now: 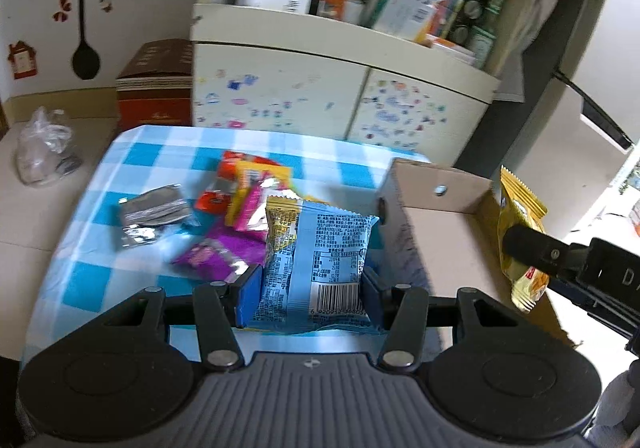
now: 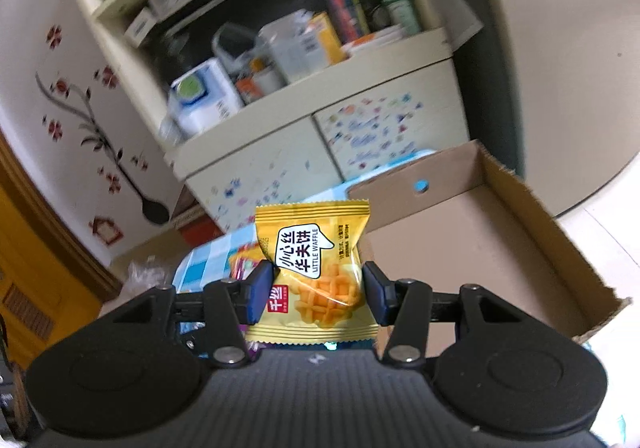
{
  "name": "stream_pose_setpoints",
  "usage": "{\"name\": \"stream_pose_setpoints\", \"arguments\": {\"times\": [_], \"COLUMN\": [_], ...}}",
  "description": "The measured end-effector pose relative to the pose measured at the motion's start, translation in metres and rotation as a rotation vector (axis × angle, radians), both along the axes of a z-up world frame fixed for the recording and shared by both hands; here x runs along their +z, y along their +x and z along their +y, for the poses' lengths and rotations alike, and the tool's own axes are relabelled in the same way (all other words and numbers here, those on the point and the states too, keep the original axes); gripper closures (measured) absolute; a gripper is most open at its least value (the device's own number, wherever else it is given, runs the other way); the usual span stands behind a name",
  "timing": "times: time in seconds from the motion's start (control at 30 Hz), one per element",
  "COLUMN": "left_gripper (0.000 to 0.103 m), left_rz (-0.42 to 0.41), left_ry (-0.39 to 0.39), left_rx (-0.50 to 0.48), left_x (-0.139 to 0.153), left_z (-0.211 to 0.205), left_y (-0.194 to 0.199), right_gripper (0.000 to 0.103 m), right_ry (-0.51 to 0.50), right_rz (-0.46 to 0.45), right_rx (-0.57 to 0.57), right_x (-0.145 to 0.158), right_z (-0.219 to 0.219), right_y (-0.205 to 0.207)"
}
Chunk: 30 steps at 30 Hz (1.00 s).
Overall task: Organize snacks
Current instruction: 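Carry both packets over the cardboard box and open both tools, then withdraw both tools from the box back toward the table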
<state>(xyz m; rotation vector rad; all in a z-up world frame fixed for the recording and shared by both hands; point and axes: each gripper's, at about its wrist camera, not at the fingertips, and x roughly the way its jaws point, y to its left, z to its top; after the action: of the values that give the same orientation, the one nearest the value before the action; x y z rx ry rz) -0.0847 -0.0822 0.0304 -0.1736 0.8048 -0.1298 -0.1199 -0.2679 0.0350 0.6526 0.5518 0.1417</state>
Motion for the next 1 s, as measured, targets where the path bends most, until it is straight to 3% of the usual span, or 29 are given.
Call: {"name": "stream_pose_setpoints", "arguments": {"times": [0.43,0.8,0.9,1.0], "left_gripper": [0.046,0.046,0.036,0.020], "left_rz": [0.006,0.058,0.044,0.031], "left_ry": [-0.027,-0.011,0.000,0.013], "left_rx": [-0.141,-0.223,-0.234,-0.238], "left_x": [-0.001,-0.021,-0.022,-0.021], "left_z": [-0.078,-0.123,-0.129,-0.132], "left_y": [0.015,0.030,0.032,0.032], "right_gripper": [0.053,0.051,0.047,0.033], "right_ry": [0.084,0.147,0.163,0.183], "right_rz": [0.050,0.109,0.118,0.117], "right_rx": [-0.202,-0.261,-0.285,-0.303], "right_x": [-0.016,-0.035,-0.036,-0.038], "right_z": [-0.055,-0.070,-0.072,-0.074], "right_y": [-0.006,-0.004,-0.002,-0.004]}}
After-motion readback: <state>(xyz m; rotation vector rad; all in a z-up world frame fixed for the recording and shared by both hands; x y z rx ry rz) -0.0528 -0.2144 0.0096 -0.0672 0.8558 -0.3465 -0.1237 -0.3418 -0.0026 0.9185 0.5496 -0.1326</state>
